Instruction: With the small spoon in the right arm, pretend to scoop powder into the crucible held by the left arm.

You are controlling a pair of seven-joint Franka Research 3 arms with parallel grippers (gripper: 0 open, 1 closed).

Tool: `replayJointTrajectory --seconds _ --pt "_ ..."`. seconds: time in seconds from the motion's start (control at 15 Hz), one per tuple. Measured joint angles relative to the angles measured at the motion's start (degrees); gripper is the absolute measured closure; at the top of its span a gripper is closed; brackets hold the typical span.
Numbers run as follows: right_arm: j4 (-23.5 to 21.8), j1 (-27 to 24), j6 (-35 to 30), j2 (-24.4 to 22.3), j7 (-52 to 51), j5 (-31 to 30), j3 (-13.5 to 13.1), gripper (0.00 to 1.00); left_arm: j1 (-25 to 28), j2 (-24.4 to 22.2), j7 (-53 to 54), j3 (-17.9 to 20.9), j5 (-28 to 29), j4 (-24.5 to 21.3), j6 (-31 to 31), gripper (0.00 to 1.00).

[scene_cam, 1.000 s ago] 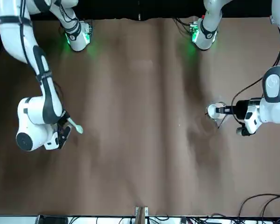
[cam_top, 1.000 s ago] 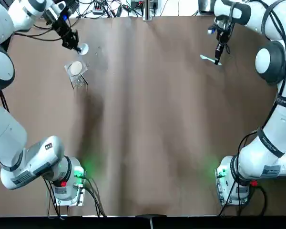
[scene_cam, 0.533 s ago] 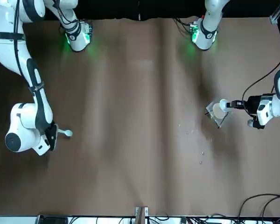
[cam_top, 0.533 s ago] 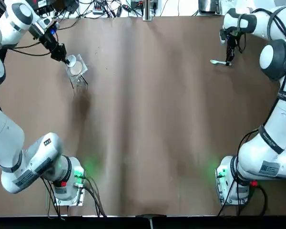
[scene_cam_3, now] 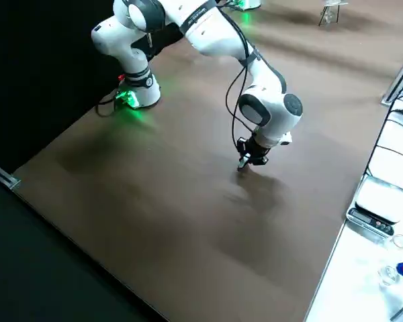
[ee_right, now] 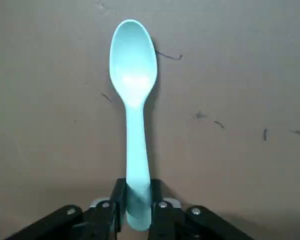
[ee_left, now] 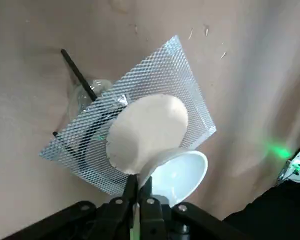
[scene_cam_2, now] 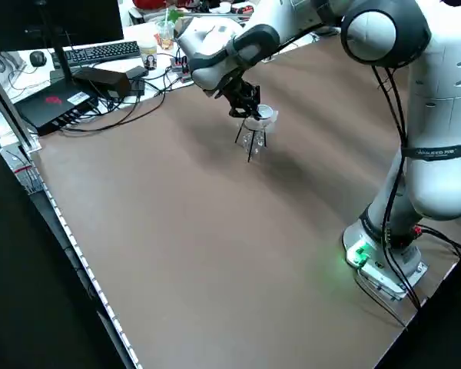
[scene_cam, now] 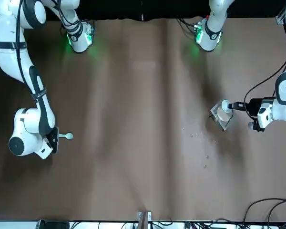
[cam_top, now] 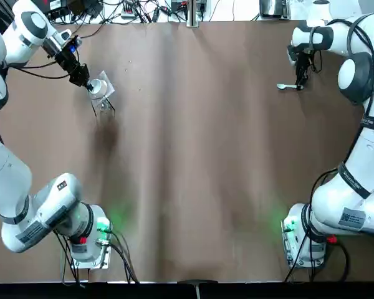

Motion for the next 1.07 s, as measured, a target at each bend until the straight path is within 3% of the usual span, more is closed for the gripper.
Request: replayJointTrajectory --seconds 0.2,0.53,0.67,0.87,1.07 --pt "0.0 0.0 -0.19 0.0 0.66 0.0 0.06 0.74 0.01 1.03 0.0 -0.01 1.67 0.03 0.16 0.94" --pt "0.31 0.0 -2.36 -0.13 1.81 0.47 0.25 0.31 -0.11 1.35 0.0 -0.12 1.69 0.19 0.3 0.87" --pt "1.04 0.04 -2.33 -0.22 2.09 0.5 0.45 0.13 -0.19 1.35 0.0 -0.2 1.69 0.38 0.31 0.7" --pt "2.06 0.29 -4.19 -1.19 7.69 0.57 1.22 0.1 -0.41 1.35 -0.09 -0.25 1.69 1.38 0.32 0.59" --pt "4.28 2.78 -12.35 -3.64 18.82 0.6 2.52 0.1 -0.45 1.29 -1.56 -0.92 1.69 3.75 0.23 0.32"
